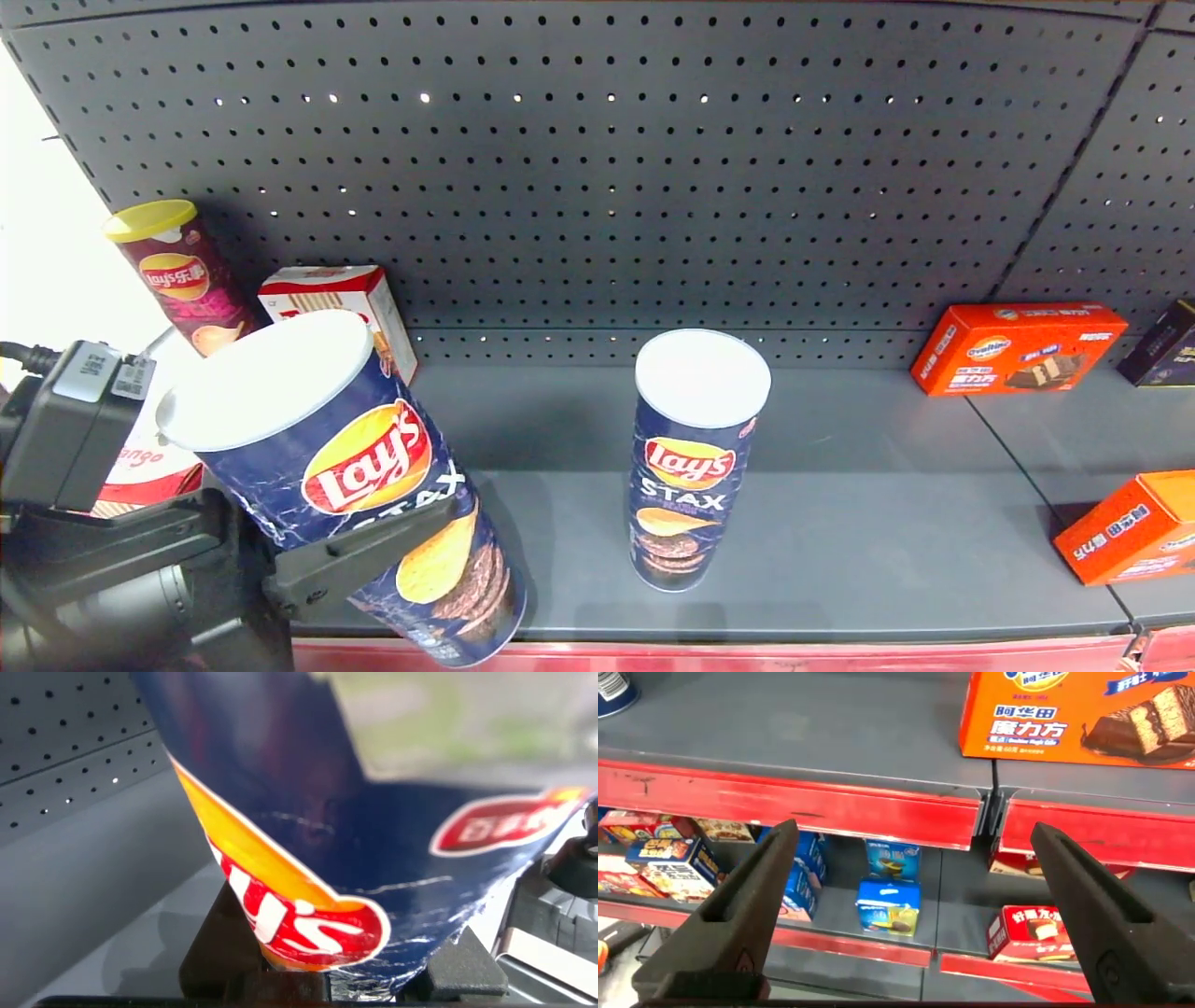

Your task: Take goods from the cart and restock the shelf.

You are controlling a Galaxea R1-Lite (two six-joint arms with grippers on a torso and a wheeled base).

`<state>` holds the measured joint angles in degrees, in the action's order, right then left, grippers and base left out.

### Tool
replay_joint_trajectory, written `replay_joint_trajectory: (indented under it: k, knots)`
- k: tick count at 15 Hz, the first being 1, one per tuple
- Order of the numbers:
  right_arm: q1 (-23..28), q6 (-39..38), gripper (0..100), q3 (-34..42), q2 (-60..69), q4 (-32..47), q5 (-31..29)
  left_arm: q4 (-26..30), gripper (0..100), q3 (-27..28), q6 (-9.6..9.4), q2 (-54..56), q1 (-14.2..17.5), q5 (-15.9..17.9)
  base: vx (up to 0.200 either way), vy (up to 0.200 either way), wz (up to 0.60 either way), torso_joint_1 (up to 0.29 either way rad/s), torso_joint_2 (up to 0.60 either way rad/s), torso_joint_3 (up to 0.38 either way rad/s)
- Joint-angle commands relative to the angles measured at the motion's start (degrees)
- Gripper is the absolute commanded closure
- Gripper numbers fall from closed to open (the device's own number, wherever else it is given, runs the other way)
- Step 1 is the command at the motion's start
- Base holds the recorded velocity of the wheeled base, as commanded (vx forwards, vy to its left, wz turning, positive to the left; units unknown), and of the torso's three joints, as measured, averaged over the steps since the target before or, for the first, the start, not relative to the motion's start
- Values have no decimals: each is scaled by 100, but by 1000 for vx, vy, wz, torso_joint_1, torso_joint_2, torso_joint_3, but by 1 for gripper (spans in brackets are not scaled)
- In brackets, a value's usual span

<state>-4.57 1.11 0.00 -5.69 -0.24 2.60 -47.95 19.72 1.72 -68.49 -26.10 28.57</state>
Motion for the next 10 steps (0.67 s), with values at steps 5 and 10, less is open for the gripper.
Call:
replay_joint_trajectory:
  k: [5,10]
  knots:
    - [0,3,0,0,-28,-2,4,57,100,1086,-58,-982,17,8,0,0,0,0,0,0]
    - [0,-5,0,0,-28,-2,4,75,100,1895,-462,-2125,202,-19,0,0,0,0,0,0]
